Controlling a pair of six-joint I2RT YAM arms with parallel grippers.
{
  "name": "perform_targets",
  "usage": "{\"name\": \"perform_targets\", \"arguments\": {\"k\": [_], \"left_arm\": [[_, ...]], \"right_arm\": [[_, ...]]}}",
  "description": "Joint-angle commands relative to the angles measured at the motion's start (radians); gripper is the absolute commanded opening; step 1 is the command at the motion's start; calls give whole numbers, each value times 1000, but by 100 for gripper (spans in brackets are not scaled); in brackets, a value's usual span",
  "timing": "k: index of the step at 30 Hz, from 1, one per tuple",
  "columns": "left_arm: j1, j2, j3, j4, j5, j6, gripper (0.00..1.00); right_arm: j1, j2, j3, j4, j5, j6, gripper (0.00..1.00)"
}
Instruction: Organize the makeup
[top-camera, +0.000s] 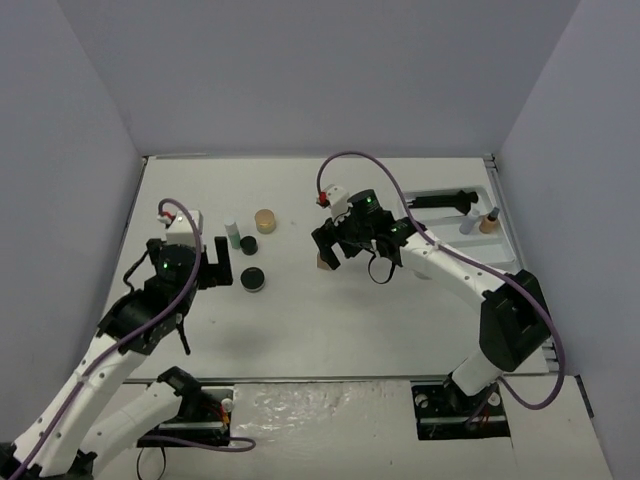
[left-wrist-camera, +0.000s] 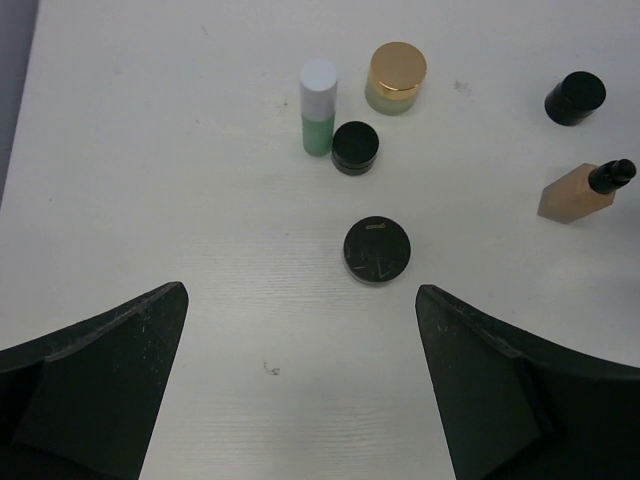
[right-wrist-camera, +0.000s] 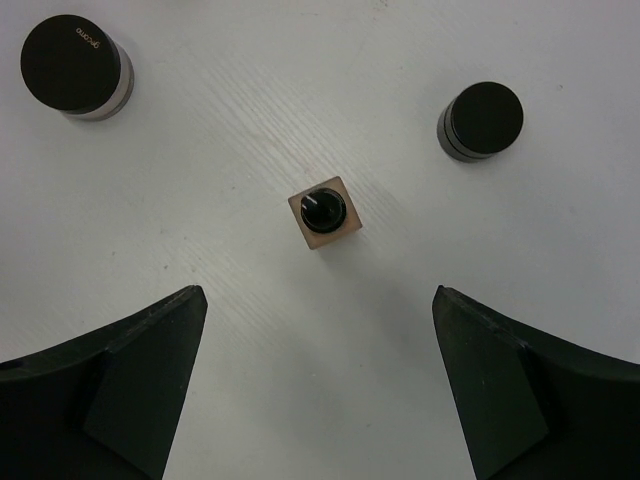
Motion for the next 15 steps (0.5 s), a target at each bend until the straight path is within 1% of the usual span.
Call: {"name": "perform_targets", "arguments": {"k": [1,4,9,12,15], "left_arm": [[10,-149,-51,-75,-131,7,97],[11,-217,-86,-123,-230,-17,97],[12,-240,-90,-152,-348,-52,97],[25,-224,-97,-131,-329,-56,97],[41,-191,-103,-107,-295,-50,97]], "right_arm": [[26,91,92,73,-17,-81,92],[28,162,118,83,-20,-107,88],[29,240,149,86,-24,-130,83],[29,281,161,86,-23,-132,77],[30,306,165,97,-23,-134,68]]}}
